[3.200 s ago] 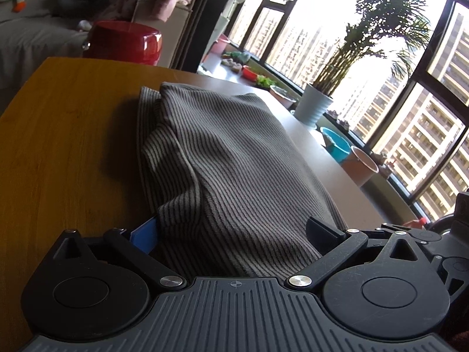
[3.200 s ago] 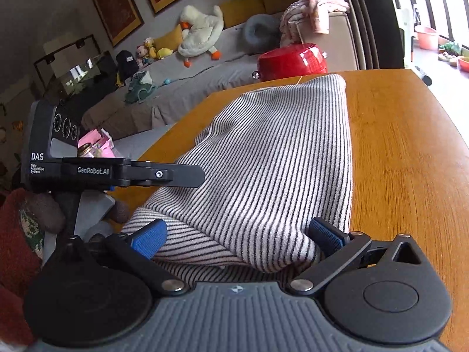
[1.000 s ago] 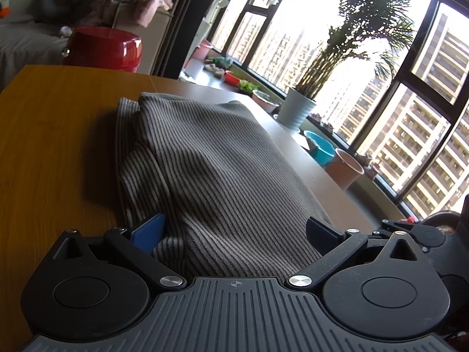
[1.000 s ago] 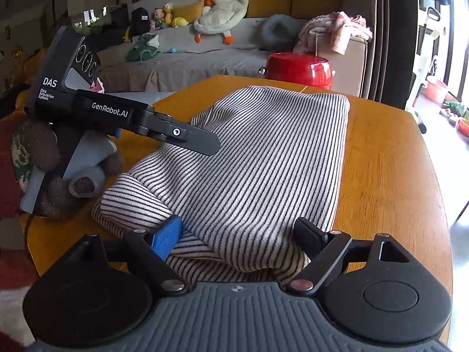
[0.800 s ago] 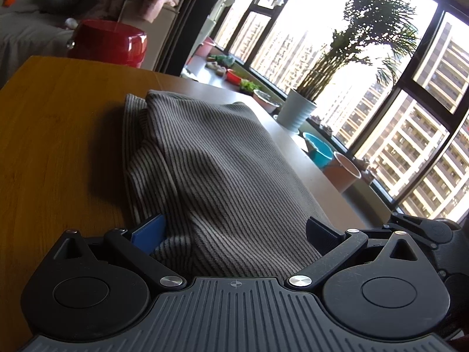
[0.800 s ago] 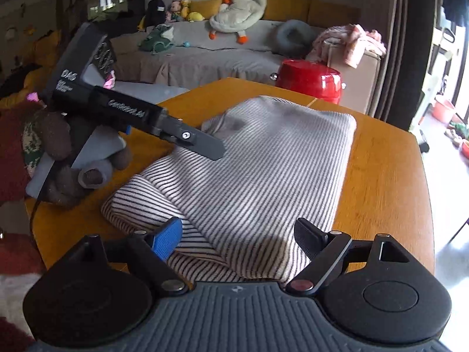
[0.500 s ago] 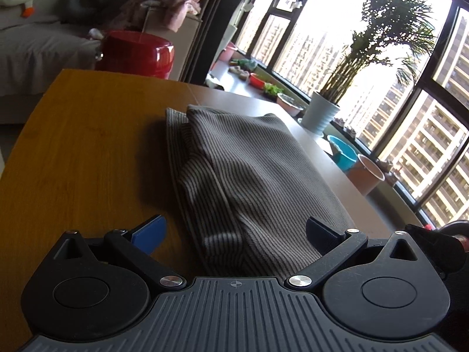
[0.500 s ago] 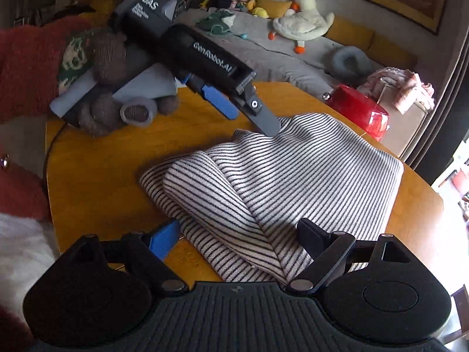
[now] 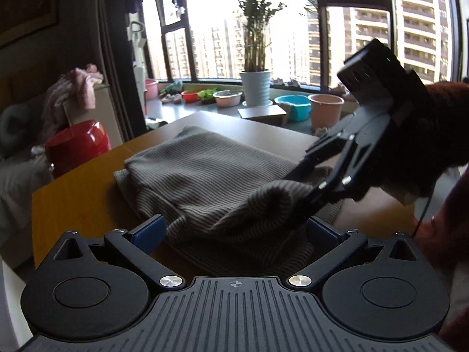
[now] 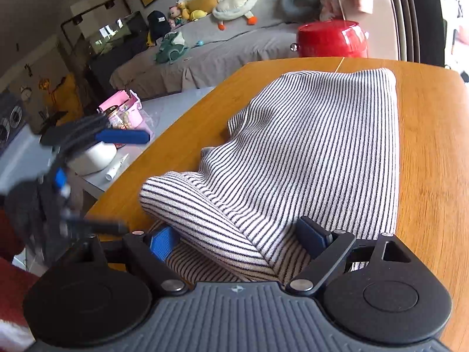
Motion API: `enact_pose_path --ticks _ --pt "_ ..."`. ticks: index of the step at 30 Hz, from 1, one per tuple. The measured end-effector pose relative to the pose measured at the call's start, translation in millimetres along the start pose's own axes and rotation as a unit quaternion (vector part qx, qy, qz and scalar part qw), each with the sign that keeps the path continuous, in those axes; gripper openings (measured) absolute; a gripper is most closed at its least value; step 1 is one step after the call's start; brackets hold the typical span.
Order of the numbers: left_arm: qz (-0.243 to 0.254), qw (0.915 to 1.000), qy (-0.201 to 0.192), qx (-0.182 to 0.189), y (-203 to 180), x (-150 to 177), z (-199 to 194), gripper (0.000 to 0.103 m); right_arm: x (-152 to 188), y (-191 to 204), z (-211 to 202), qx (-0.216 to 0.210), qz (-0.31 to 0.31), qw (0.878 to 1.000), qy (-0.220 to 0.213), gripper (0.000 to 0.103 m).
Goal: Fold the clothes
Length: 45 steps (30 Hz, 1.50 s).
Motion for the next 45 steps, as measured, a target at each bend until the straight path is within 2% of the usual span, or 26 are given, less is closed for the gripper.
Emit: enact_pose_path --ticks 3,5,7,11,15,18,19,23,24,25,26,29,30,32,34,36,38,42,45 --pt "0.068 0.9973 0.020 0.016 -23.3 13.0 7.5 0.103 2.0 3.4 -0.4 0.004 -0.019 1.000 0.002 0.088" --pt "0.100 0.9945 0.030 0.011 -31.1 22.7 16.0 0.103 2.8 11.3 3.2 0.020 -0.063 0.998 0.005 0.088" --pt "0.105 0.9938 0.037 0.002 -30.8 25.8 23.6 0.103 7.6 24.6 4.3 0.043 -0.125 0.991 0.008 0.088" --pt "0.076 0.9960 0.046 0.000 -16.3 26.6 28.1 0.103 18.8 47.3 -2.4 0.056 -0.242 0.969 0.007 0.088" --pt "0.023 0.9988 0.040 -0.014 6.1 23.7 16.8 0.103 24.2 56.9 -4.3 0.068 -0.300 0.952 0.003 0.088" --pt "-0.010 0.9988 0.037 -0.030 20.6 20.2 10.4 0.103 31.4 70.4 0.9 0.058 -0.346 0.937 0.002 0.080" --pt "-0.016 0.9986 0.036 -0.036 22.6 19.3 8.7 0.103 34.8 76.1 3.2 0.055 -0.366 0.929 -0.002 0.075" --pt "-0.037 0.9975 0.032 -0.050 32.1 15.3 2.8 0.103 48.4 90.1 13.0 0.069 -0.457 0.887 -0.013 0.070" --pt "-0.039 0.9974 0.031 -0.052 33.1 14.0 0.9 0.103 48.9 90.8 14.9 0.074 -0.466 0.882 -0.014 0.063" --pt "-0.037 0.9976 0.029 -0.052 33.1 13.0 -1.3 0.103 46.7 89.2 17.2 0.080 -0.460 0.884 -0.009 0.054" --pt "-0.032 0.9980 0.026 -0.048 31.2 12.0 -4.0 0.103 42.5 85.3 19.3 0.083 -0.439 0.894 -0.003 0.051" --pt "-0.010 0.9989 0.027 -0.036 24.6 11.7 -8.1 0.103 19.9 61.7 21.8 0.052 -0.294 0.954 0.015 0.050" --pt "-0.002 0.9991 0.028 -0.031 22.2 12.1 -8.9 0.103 12.2 54.1 21.1 0.038 -0.245 0.969 0.018 0.050" --pt "0.020 0.9989 0.034 -0.026 15.8 15.8 -8.7 0.103 0.5 41.4 19.4 0.013 -0.162 0.986 0.025 0.050" --pt "0.038 0.9982 0.042 -0.021 10.6 19.9 -4.1 0.103 -5.8 31.0 18.1 -0.007 -0.104 0.994 0.029 0.050" --pt "0.059 0.9970 0.047 -0.017 4.0 22.8 2.8 0.103 -8.8 24.4 17.3 -0.020 -0.072 0.997 0.032 0.050" --pt "0.101 0.9936 0.047 -0.013 -4.5 25.3 12.8 0.103 -10.6 20.1 17.7 -0.028 -0.051 0.998 0.034 0.050" --pt "0.187 0.9819 0.030 -0.009 -20.9 24.8 33.5 0.103 -13.0 11.9 16.9 -0.044 -0.013 0.998 0.034 0.050" --pt "0.233 0.9723 0.022 -0.003 -28.9 26.2 51.1 0.103 -12.8 14.9 14.3 -0.044 -0.022 0.998 0.032 0.048"
Point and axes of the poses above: each gripper's, at about its wrist camera, not at the fingertips, and z roughly the way its jaws point, y to its left, x to its underside, the point moved 6 cm from there along z, roughly the way its jaws point, and after that the axes turned 7 degrees about -y, right-handed, at the moved point
